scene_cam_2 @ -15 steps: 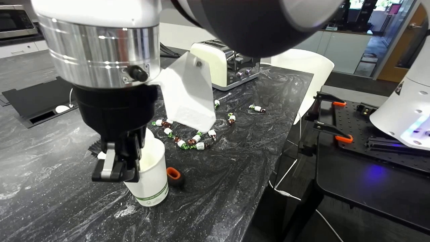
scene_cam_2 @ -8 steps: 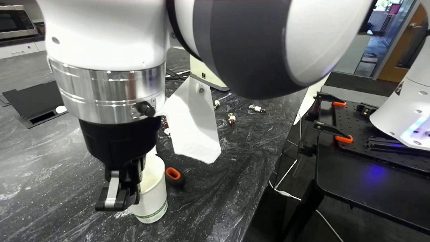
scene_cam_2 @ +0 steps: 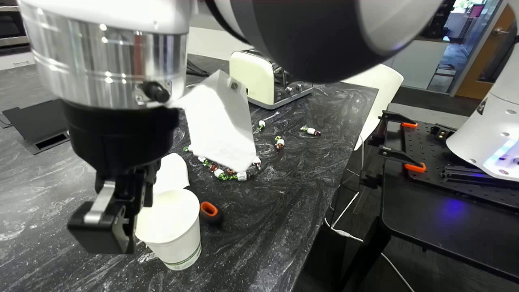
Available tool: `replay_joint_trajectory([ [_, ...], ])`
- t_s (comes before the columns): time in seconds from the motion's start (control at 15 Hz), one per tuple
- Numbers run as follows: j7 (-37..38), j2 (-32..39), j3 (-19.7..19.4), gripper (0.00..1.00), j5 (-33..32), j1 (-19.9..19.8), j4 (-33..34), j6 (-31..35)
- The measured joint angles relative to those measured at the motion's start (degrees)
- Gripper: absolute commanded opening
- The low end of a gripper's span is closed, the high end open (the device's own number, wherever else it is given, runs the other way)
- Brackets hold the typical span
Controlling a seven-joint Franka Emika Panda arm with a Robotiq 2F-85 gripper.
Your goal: Move the cup to the left side of the brush
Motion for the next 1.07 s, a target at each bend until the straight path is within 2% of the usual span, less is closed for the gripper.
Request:
replay_joint_trajectory([
  [0.07, 0.0, -1.0, -0.3, 0.99, 0.0, 0.0, 0.0, 0.0],
  [0.13, 0.0, -2.0, -0.7, 1.0, 0.0, -0.1, -0.1, -0.1],
  [0.33, 0.2, -5.5, -2.5, 1.0, 0.0, -0.6, -0.3, -1.4],
  [0.6, 0.3, -10.4, -3.6, 1.0, 0.2, -4.7, -2.3, -3.4],
  [0.8, 0.3, -15.4, -3.3, 1.0, 0.6, -8.8, -6.6, -4.5],
  [1.07, -0.1, -23.9, -1.9, 1.0, 1.4, -14.4, -16.3, -4.9],
])
